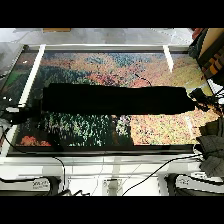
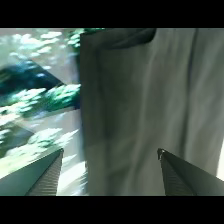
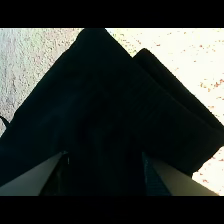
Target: Fold the clothes and pants, and hang the long-sleeved shirts on hangers.
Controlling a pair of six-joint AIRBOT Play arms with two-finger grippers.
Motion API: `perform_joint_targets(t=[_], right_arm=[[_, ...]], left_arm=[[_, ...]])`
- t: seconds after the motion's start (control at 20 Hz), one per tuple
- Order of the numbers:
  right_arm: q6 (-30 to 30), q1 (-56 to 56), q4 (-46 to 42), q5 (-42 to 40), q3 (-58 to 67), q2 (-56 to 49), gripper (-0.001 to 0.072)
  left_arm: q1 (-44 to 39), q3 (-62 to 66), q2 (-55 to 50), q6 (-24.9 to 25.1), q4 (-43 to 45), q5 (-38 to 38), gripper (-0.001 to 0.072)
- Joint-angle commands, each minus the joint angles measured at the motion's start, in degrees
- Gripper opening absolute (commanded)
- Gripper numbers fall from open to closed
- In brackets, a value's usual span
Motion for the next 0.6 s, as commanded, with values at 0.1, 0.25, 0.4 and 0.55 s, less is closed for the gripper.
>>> perform_joint_targets(t=[0.1,0.25,0.4,0.55], right_arm=[[0.02,0.00,0.07,0.24,0.04,-0.04,0.0529],[0.02,0.00,0.07,0.55,0.04,-0.04,0.0528],[-1.11,0.00,0.07,2.05,0.04,-0.04,0.0520],[-1.64,0.00,0.04,4.81,0.07,0.00,0.0464]], left_arm=[[-1.90,-0.24,-3.78,-2.62,0.81,8.00,0.0704],[-2.21,0.39,-3.89,3.85,1.03,13.68,0.0494],[-2.75,2.95,-4.68,7.67,1.03,16.61,0.0264],[-3.74,6.38,-5.01,10.84,1.49,15.93,0.0008]])
